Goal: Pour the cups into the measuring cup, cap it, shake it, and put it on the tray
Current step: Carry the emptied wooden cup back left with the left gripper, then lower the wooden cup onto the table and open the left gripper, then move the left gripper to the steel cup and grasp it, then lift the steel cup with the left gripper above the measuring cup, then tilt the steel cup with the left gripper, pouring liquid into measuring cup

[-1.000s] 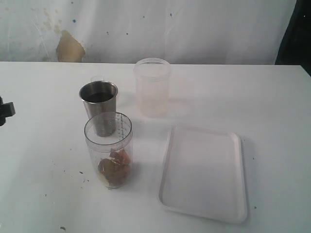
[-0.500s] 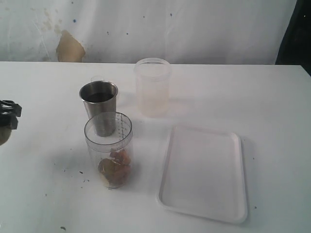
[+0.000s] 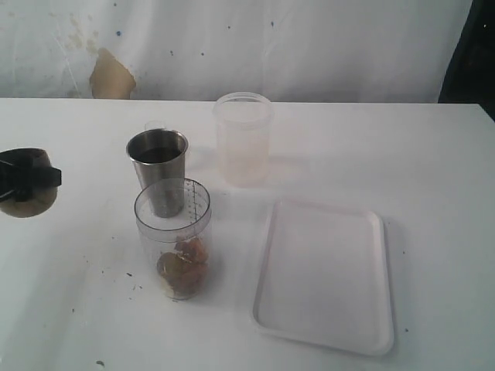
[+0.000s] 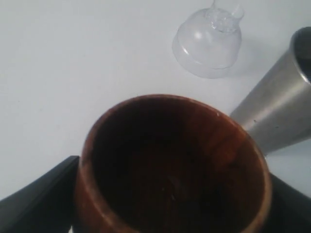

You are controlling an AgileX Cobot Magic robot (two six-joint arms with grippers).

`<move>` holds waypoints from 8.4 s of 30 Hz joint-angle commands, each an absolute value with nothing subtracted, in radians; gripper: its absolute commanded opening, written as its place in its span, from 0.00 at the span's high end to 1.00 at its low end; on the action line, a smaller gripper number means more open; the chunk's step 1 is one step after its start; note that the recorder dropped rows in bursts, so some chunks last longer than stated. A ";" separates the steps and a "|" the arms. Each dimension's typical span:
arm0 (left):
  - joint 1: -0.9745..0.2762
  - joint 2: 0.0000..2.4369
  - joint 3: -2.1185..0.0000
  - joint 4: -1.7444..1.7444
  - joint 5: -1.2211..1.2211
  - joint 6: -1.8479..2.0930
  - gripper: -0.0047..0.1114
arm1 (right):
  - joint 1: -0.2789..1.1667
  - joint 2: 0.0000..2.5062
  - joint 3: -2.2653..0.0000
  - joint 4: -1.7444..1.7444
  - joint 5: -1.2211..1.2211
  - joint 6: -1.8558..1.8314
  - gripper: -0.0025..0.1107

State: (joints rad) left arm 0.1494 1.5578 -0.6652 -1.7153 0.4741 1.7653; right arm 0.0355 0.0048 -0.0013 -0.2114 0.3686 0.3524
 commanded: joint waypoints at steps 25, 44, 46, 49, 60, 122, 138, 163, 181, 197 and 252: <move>0.112 1.659 -0.519 0.894 -0.917 -0.552 0.96 | 0.040 0.000 0.000 -0.217 0.365 0.353 0.98; 0.112 1.972 -0.560 1.034 -0.995 -0.341 0.52 | 0.040 0.000 0.000 -0.217 0.365 0.353 0.98; 0.112 1.972 -0.560 1.031 -0.995 -0.341 0.41 | 0.040 0.000 0.000 -0.217 0.365 0.353 0.98; 0.116 1.964 -0.560 1.027 -0.984 -0.351 0.23 | 0.040 0.000 0.000 -0.217 0.365 0.353 0.98; 0.116 1.659 -0.560 1.149 -0.977 -0.605 0.12 | 0.040 0.000 0.000 -0.217 0.365 0.353 0.98; -0.165 1.986 -0.861 0.748 -0.909 -0.314 0.07 | 0.040 0.000 0.000 -0.217 0.365 0.353 0.98; -0.165 2.105 -0.875 0.662 -1.066 -0.318 0.07 | 0.040 0.000 0.000 -0.217 0.365 0.353 0.98; -0.165 2.152 -0.922 0.676 -1.188 -0.364 0.95 | 0.040 0.000 0.000 -0.217 0.365 0.353 0.98; -0.100 1.763 -0.786 0.763 -1.179 -0.548 0.96 | 0.040 0.000 0.000 -0.214 0.365 0.353 0.98; -0.044 1.261 -0.624 1.154 -0.684 -0.726 0.96 | 0.040 0.000 0.000 -0.214 0.365 0.355 0.98; -0.671 1.246 -0.711 1.403 0.309 -0.587 0.96 | 0.040 0.000 0.000 -0.214 0.365 0.401 0.98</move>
